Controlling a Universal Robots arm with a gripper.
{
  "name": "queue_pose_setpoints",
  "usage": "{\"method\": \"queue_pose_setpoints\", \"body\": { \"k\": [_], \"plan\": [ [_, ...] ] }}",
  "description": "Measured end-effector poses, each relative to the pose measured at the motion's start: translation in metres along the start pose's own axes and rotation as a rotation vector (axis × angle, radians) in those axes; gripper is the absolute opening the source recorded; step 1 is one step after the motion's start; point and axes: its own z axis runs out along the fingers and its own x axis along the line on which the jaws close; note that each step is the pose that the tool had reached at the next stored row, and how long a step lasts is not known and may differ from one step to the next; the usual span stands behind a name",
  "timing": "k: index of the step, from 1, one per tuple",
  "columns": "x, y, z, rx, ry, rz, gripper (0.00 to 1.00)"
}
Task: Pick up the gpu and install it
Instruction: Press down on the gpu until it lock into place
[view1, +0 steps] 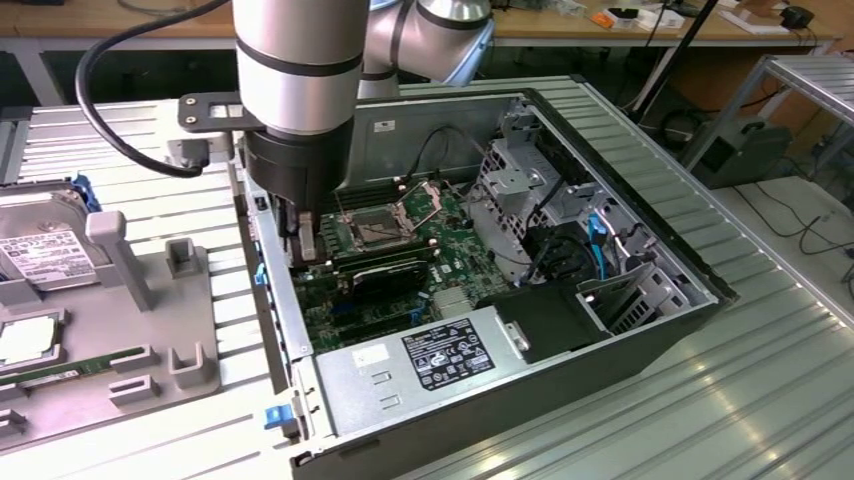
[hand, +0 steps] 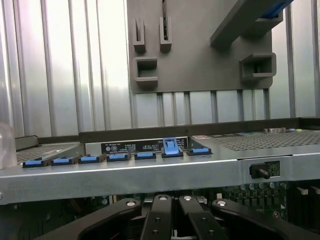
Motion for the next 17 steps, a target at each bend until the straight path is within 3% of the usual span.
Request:
{"method": "queue_pose_setpoints", "body": {
  "k": [1,4,8,12,17],
  "plan": [
    [0.0,0.0,0.0,-0.0099,0.0004,0.0,0.11],
    [0.0,0.0,0.0001,-0.0102,0.0004,0.0,0.11],
    [0.0,-0.0009,0.0052,-0.0112,-0.0062,0.0,0.11],
    [0.0,-0.0017,0.0081,-0.0108,-0.0089,0.0,0.11],
    [-0.001,-0.0032,-0.0021,-0.0115,-0.0095,-0.001,0.11]
  ]
}}
